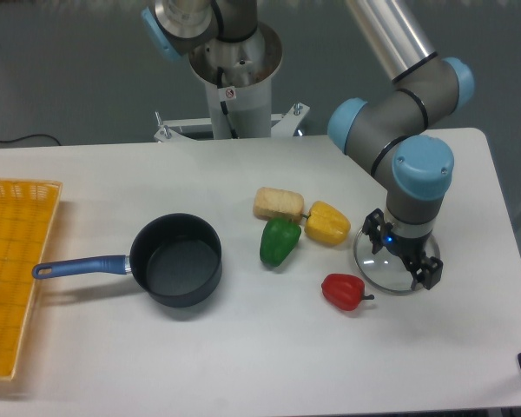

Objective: Pick up the red pepper
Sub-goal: 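Lift the gripper off the glass lid and move toward the red pepper, then lower the open gripper beside the red pepper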

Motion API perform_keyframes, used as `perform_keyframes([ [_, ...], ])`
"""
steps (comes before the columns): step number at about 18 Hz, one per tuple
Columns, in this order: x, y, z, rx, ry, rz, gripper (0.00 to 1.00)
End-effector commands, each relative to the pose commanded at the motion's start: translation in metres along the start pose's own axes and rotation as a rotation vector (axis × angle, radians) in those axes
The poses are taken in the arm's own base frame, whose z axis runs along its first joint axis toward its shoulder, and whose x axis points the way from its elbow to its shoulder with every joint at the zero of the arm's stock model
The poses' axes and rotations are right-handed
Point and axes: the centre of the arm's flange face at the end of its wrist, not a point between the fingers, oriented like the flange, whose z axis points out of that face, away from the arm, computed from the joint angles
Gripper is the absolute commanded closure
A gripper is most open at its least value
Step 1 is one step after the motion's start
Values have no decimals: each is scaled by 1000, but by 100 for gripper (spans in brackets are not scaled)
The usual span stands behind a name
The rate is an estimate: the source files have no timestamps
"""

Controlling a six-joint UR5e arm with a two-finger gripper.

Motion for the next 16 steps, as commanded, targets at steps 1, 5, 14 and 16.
perform_keyframes([
  [1, -2, -6, 4, -3, 0, 41, 0],
  [5, -7, -9, 16, -28, 2, 301, 0],
  [14, -13, -12, 45, -32, -4, 484, 0],
  [16, -9, -29, 51, -27, -1, 509, 1],
])
